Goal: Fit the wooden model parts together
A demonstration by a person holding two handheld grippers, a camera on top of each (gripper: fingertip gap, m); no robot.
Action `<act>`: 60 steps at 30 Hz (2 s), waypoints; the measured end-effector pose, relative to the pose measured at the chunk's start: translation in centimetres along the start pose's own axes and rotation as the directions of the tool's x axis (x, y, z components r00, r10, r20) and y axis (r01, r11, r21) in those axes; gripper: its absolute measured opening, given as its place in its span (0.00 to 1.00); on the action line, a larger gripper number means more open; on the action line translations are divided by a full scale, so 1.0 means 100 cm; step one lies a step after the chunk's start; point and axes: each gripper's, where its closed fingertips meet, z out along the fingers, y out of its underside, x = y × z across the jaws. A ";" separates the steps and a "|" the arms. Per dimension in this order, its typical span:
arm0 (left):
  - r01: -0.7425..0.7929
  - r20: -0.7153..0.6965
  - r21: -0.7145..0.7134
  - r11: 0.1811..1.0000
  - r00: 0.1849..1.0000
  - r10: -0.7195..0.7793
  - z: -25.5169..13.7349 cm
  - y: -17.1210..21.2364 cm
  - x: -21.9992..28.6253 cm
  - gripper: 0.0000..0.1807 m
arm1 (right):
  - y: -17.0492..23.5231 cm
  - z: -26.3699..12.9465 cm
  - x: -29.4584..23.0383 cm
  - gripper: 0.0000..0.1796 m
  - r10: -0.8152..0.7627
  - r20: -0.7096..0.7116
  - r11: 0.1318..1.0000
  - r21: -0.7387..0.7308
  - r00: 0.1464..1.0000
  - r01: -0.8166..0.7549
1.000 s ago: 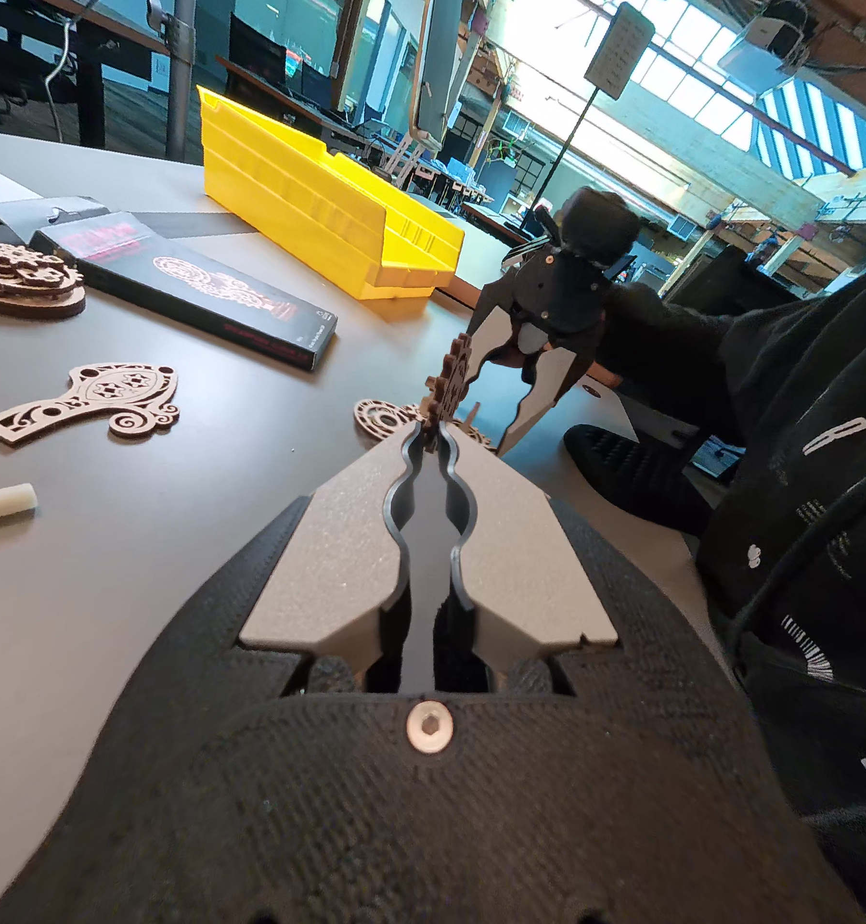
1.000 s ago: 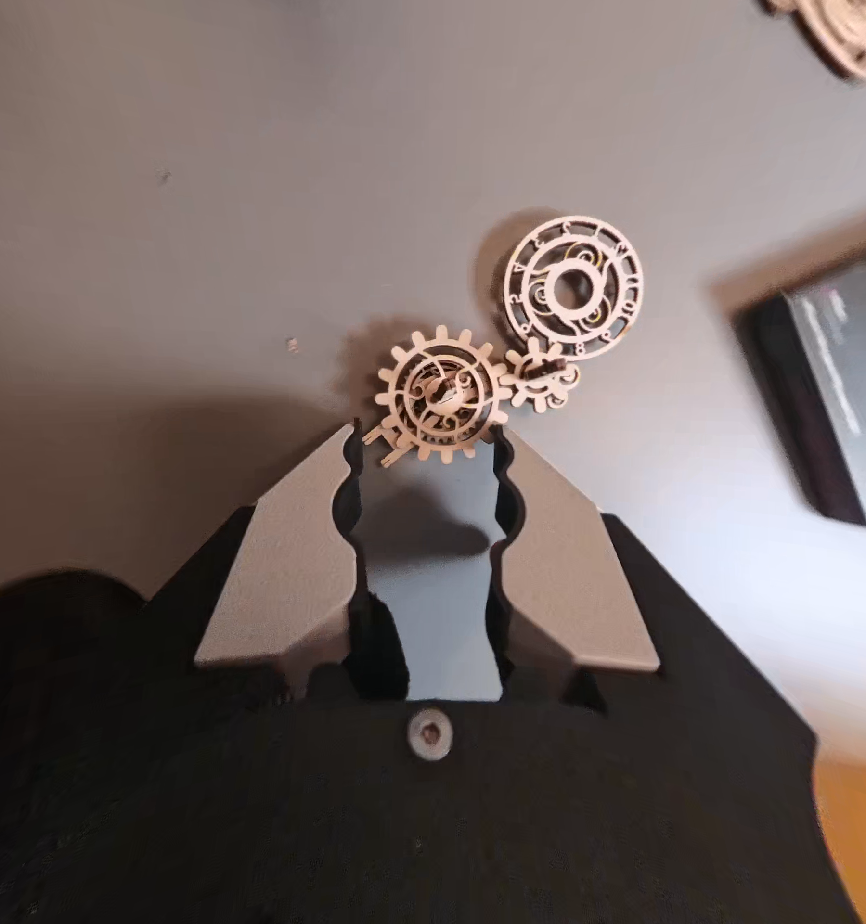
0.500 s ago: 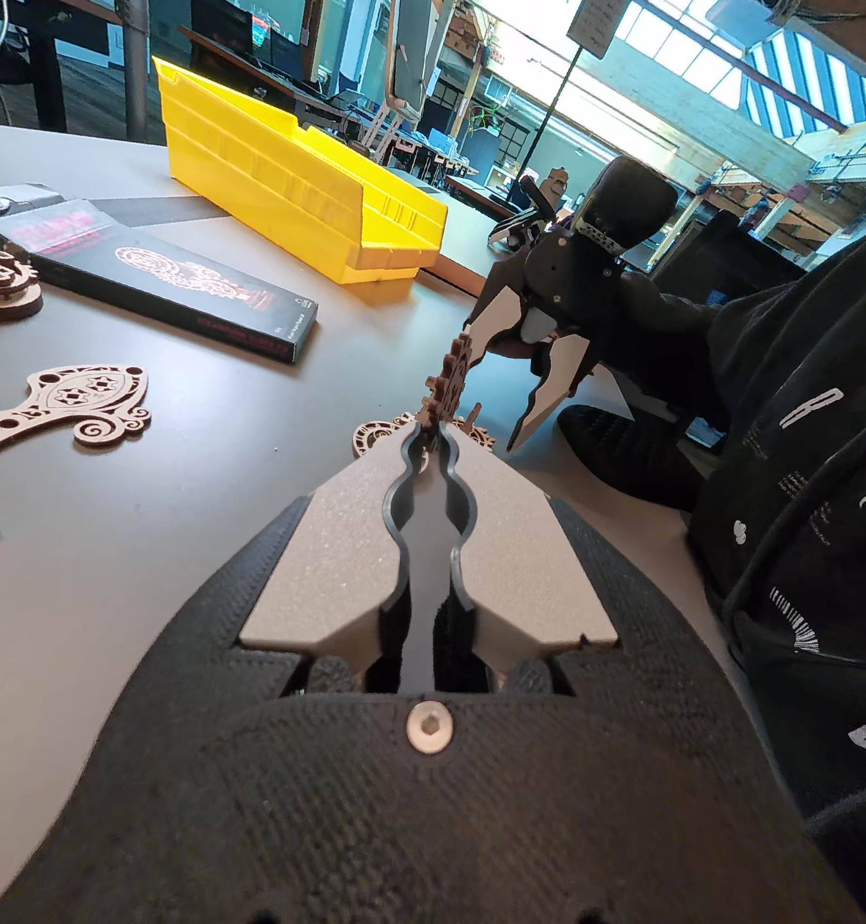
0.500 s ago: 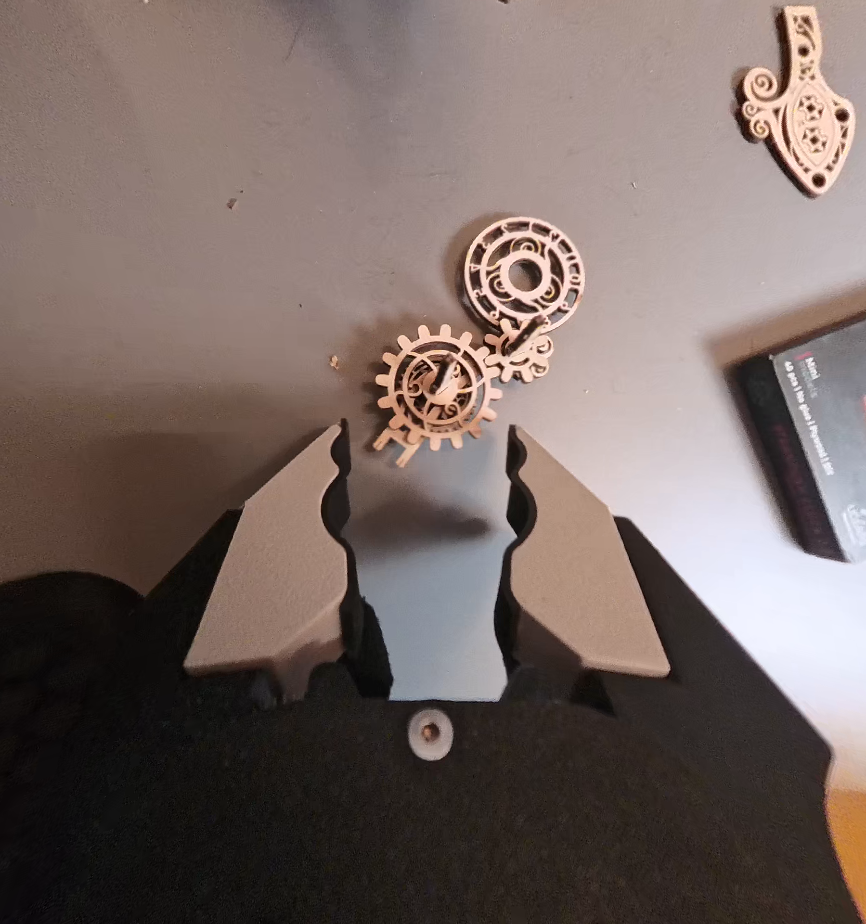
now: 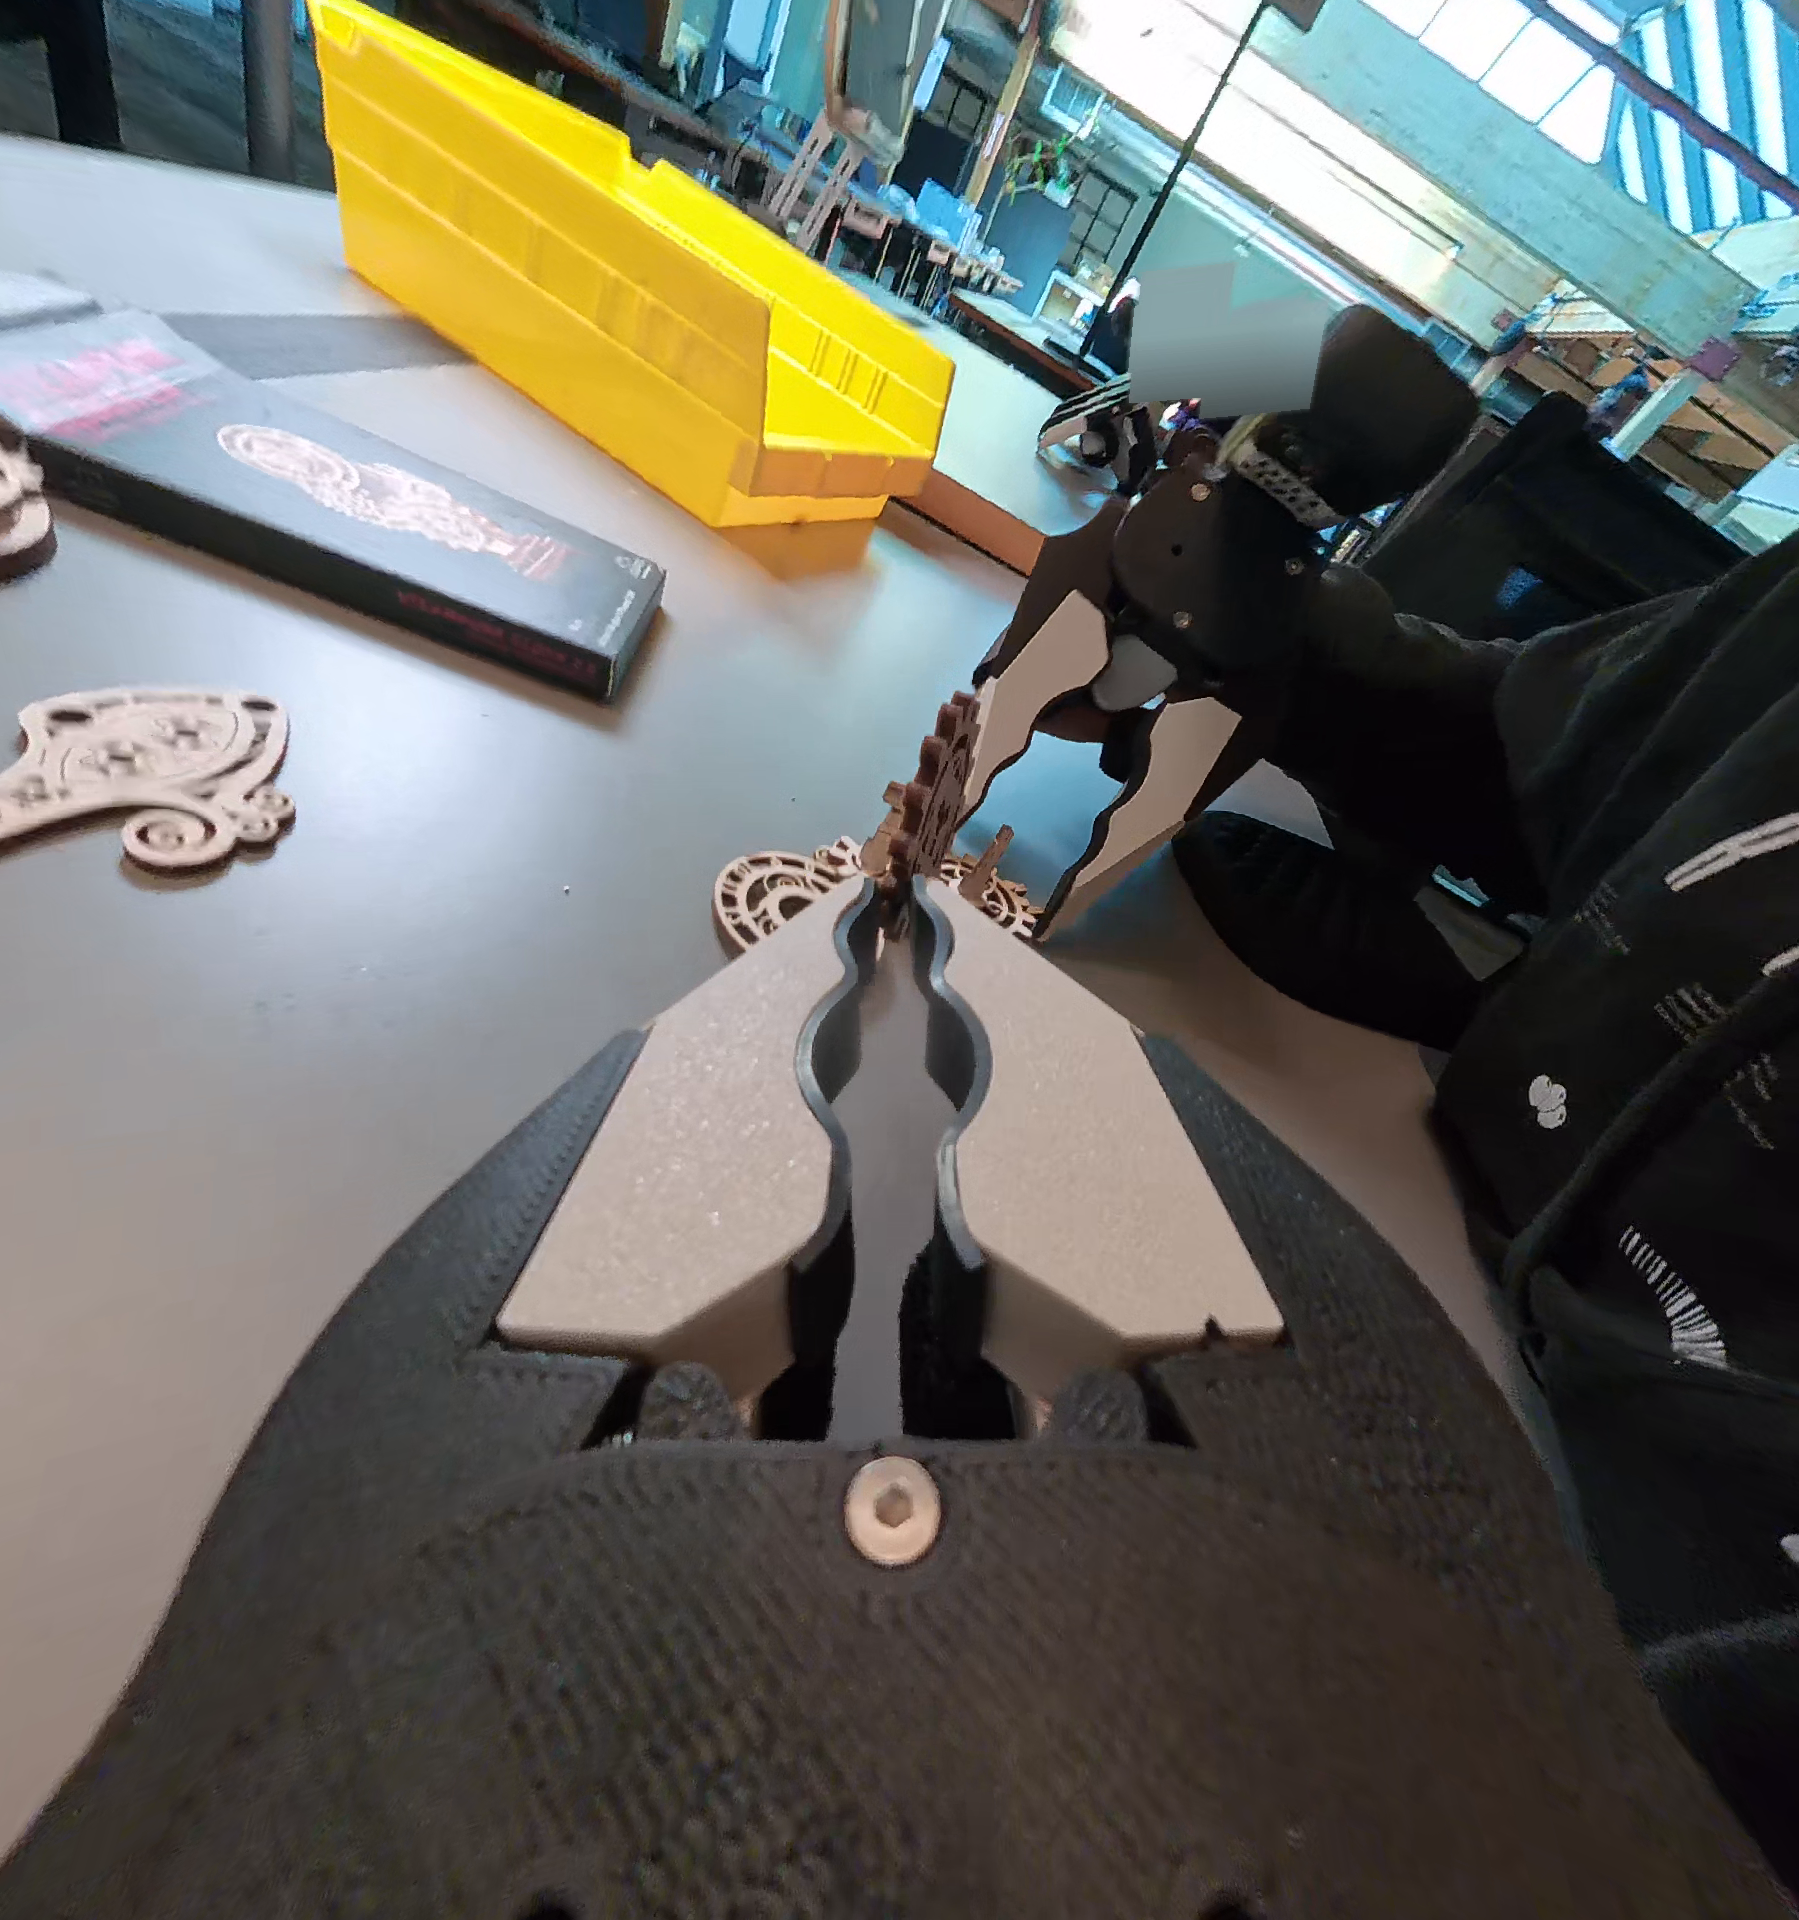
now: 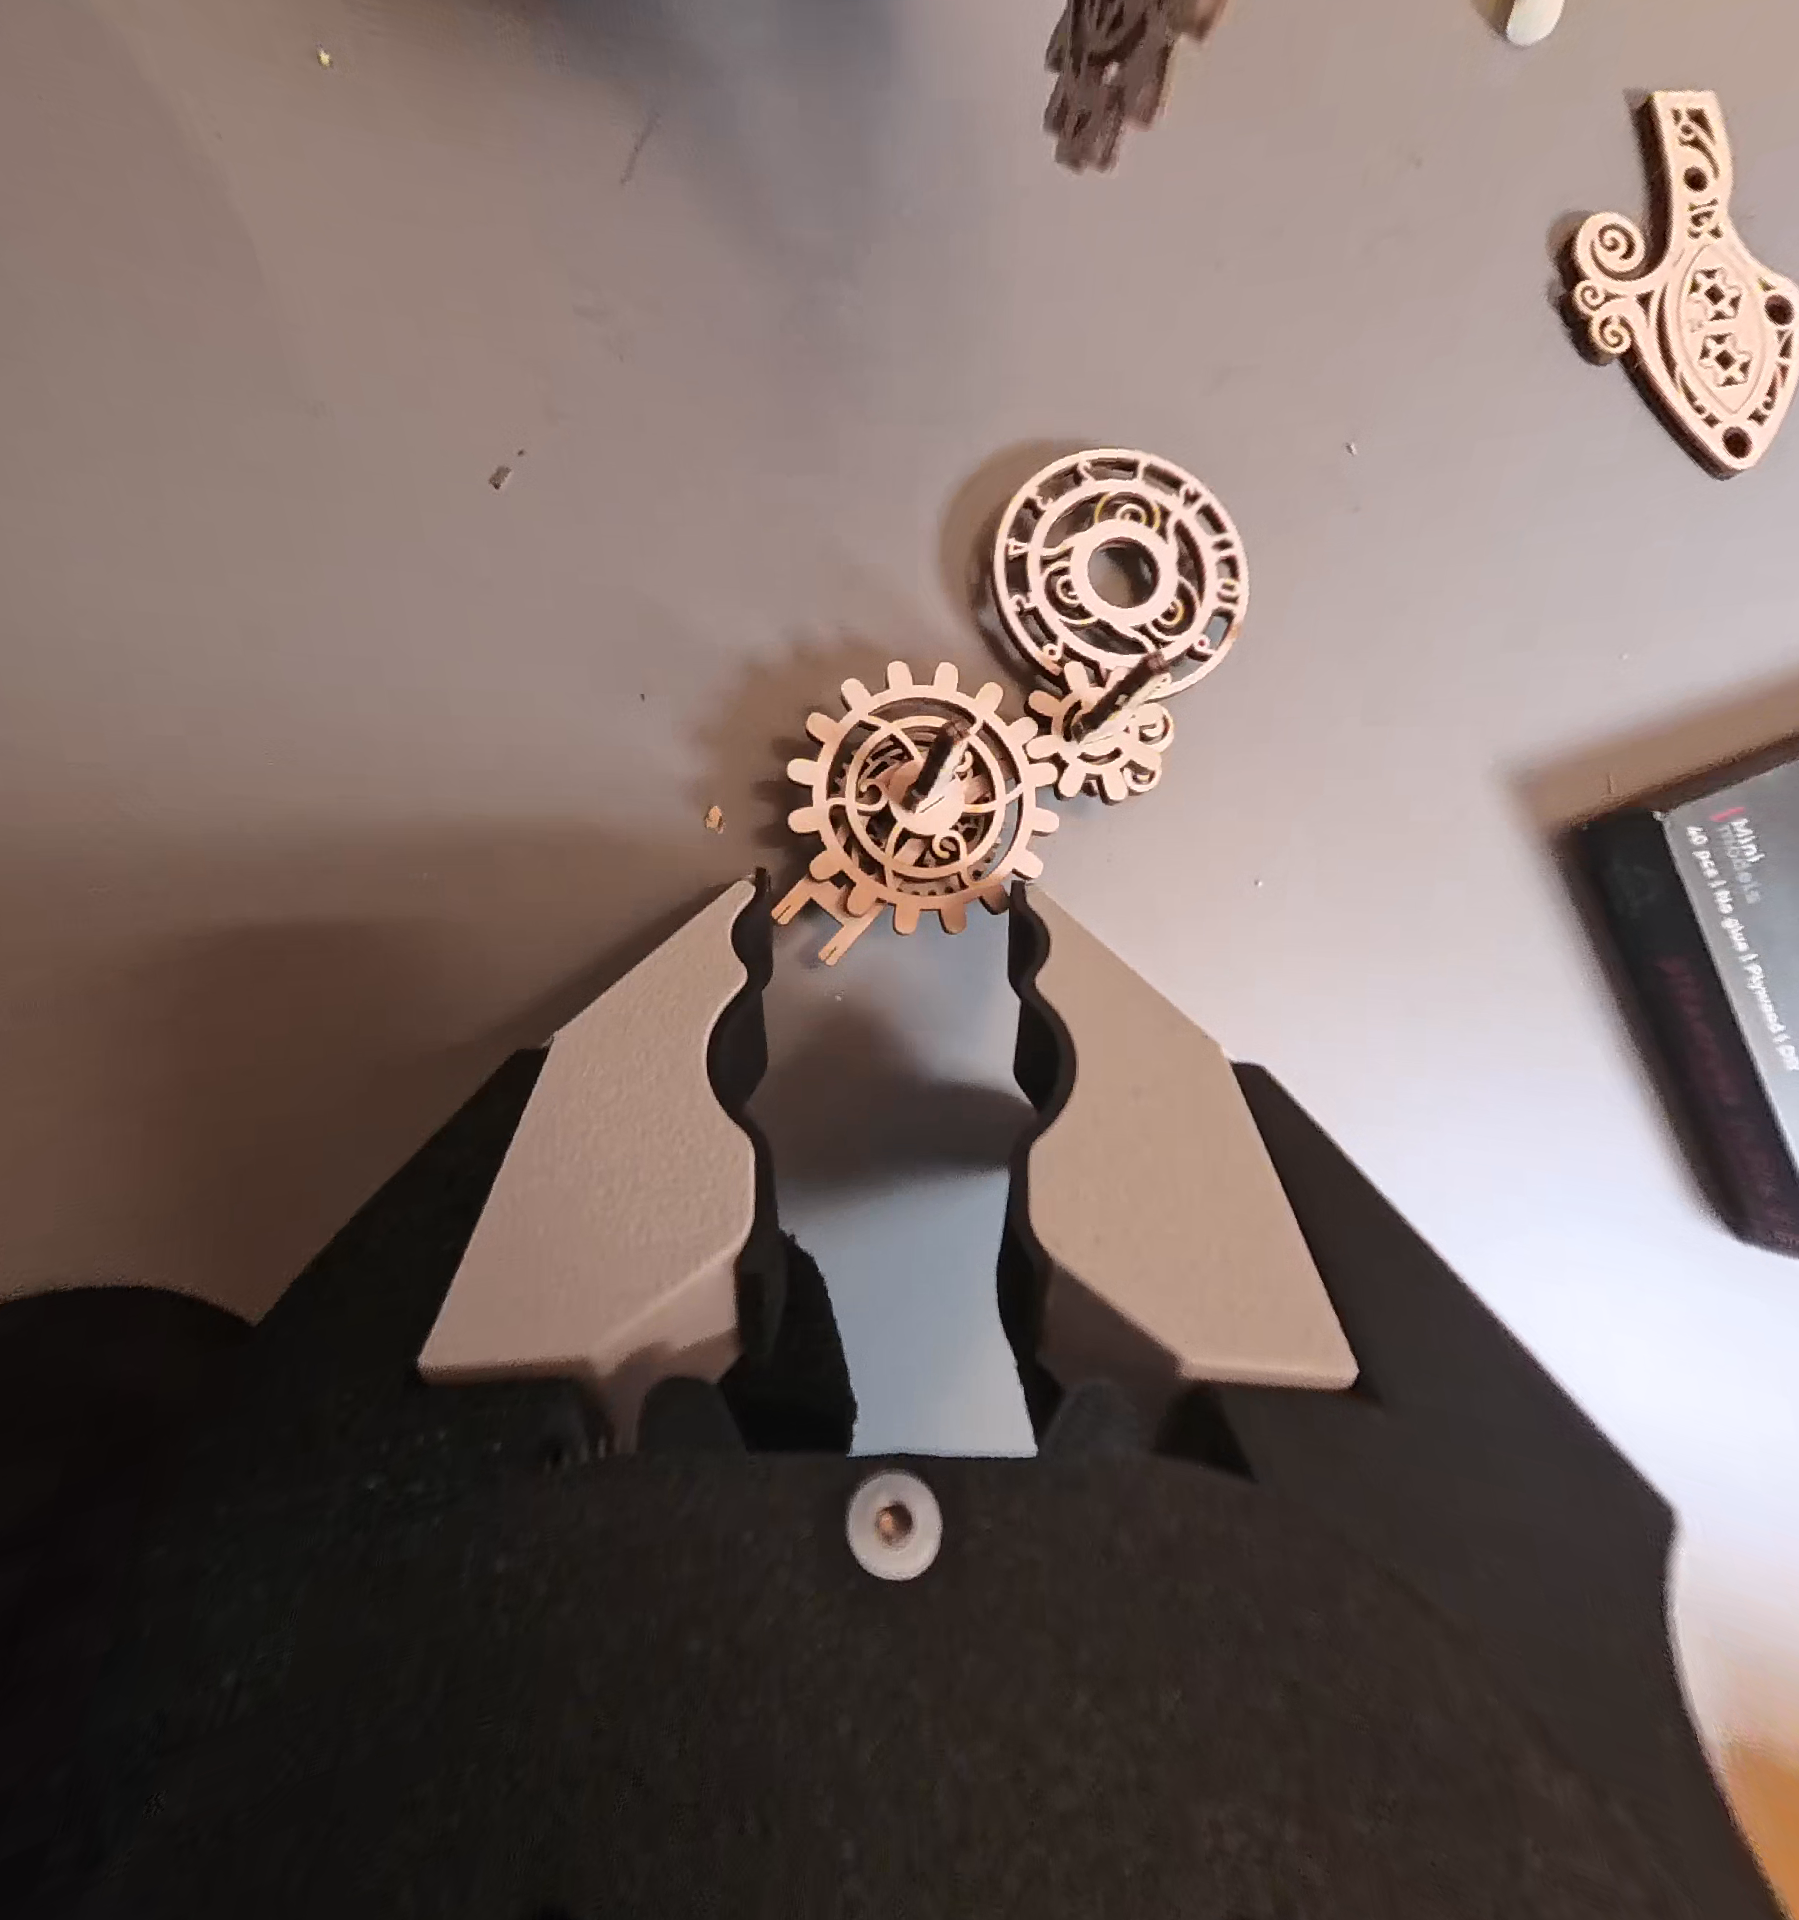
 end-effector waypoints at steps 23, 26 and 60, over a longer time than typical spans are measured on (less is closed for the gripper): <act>0.408 0.064 -0.426 0.808 0.904 -0.422 0.035 0.042 -0.012 0.02 | -0.009 0.000 -0.015 0.24 -0.074 -0.026 0.996 0.057 0.997 0.075; 0.422 0.062 -0.443 0.791 0.895 -0.442 0.034 0.041 -0.011 0.09 | -0.008 0.000 -0.016 0.24 -0.077 -0.021 0.995 0.059 0.997 0.078; -0.022 0.135 -0.452 0.892 0.987 0.093 0.042 0.034 -0.037 0.18 | -0.015 -0.002 -0.012 0.24 -0.034 -0.012 0.984 0.173 0.999 0.036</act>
